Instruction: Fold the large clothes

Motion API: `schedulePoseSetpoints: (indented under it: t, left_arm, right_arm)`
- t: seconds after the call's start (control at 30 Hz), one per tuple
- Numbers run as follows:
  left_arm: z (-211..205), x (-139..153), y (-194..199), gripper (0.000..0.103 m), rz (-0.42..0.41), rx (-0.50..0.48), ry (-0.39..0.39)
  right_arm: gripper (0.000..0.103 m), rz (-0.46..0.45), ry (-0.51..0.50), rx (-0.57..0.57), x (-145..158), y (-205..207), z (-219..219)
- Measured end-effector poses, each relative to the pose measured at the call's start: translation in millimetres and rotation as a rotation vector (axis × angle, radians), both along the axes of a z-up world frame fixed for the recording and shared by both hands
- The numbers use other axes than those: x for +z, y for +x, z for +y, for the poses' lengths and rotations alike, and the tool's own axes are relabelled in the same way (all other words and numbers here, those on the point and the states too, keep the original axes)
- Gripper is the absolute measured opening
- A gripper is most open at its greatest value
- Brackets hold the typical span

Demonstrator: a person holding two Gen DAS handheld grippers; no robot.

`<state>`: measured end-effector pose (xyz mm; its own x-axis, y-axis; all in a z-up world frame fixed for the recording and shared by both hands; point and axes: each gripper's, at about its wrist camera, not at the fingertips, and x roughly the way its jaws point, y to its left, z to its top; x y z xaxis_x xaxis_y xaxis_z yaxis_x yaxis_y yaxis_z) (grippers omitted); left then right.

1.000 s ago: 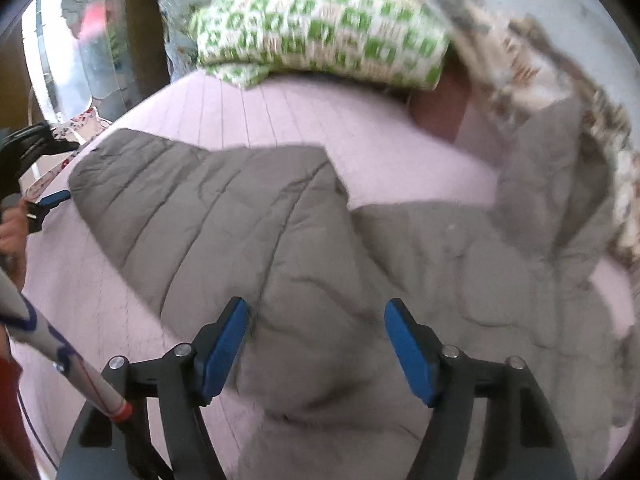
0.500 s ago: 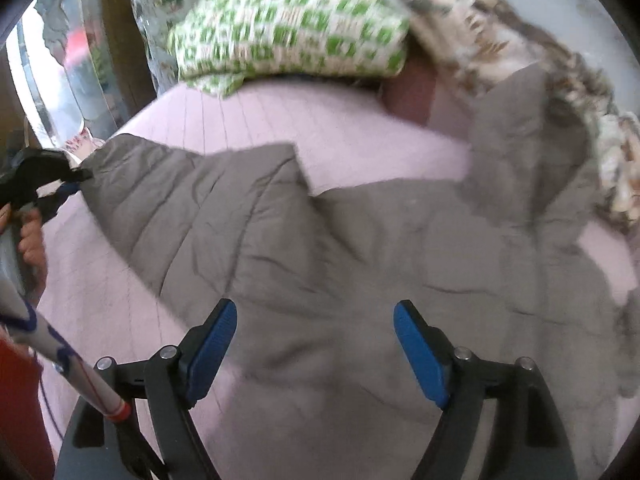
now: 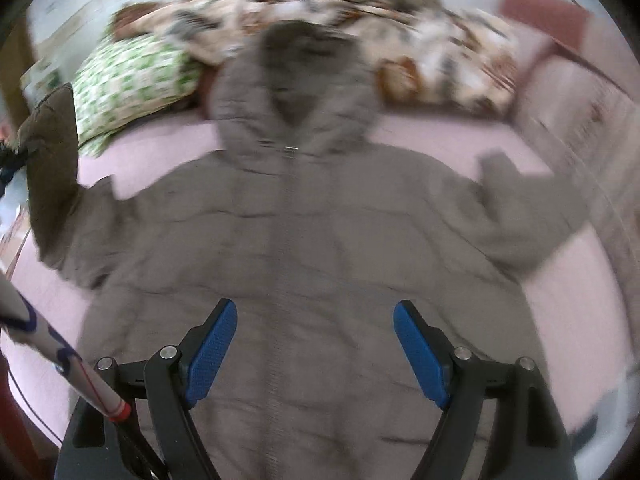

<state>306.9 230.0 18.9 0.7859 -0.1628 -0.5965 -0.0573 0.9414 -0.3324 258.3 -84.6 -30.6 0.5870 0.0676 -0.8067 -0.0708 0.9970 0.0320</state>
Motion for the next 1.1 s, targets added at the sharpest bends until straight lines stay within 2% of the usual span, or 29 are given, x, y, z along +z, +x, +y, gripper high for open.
schedulePoseSetpoints:
  t: [0.13,0.2,0.27,0.3,0.33,0.37,0.43,0.5,0.63,0.73,0.87,0.93,1.0,1.03,1.1]
  left_arm:
    - [-85,-57,4,0.01,0.148,-0.097,0.113]
    - [-110,-83,1,0.013,0.214,-0.112,0.167]
    - [-127,-95,-13,0.016,0.246,-0.123,0.211]
    - [-132,-93,-20,0.02,0.246,-0.131,0.215]
    - [-133,-89,-30,0.034,0.245,-0.15,0.198]
    - [-132,-82,-41,0.052,0.242,-0.172,0.151]
    - [-122,-67,-66,0.065,0.214,-0.165,0.058]
    - [-107,-52,-86,0.069,0.179,-0.12,0.005]
    - [-61,-36,-114,0.071,0.103,0.045,0.005]
    - [-24,-39,-116,0.071,0.064,0.164,0.033]
    - [10,-51,-104,0.071,0.095,0.3,0.12]
    - [29,-55,-101,0.071,0.122,0.343,0.087]
    - [46,-60,-97,0.071,0.137,0.366,0.005]
    - [55,-61,-97,0.071,0.14,0.376,-0.028]
    - [65,-61,-98,0.071,0.141,0.402,-0.035]
  right_arm:
    - [0.084,0.014,0.029,-0.085,-7,-14,-47]
    - [0.084,0.028,0.045,-0.106,-13,-18,-61]
    - [0.084,0.042,0.052,-0.116,-17,-21,-70]
    - [0.084,0.048,0.062,-0.119,-19,-22,-75]
    - [0.085,0.051,0.071,-0.12,-20,-23,-77]
    - [0.085,0.054,0.084,-0.12,-21,-23,-80]
    - [0.086,0.063,0.114,-0.114,-22,-21,-81]
    - [0.086,0.071,0.137,-0.088,-23,-15,-75]
    - [0.09,0.077,0.188,-0.003,-31,4,-49]
    - [0.091,0.117,0.259,0.039,-40,25,-26]
    - [0.093,0.202,0.395,0.073,-61,63,13]
    - [0.093,0.242,0.435,0.078,-73,79,33]
    - [0.095,0.282,0.443,0.06,-88,93,53]
    - [0.095,0.277,0.431,0.05,-89,95,58]
    - [0.088,0.254,0.411,0.046,-87,99,68]
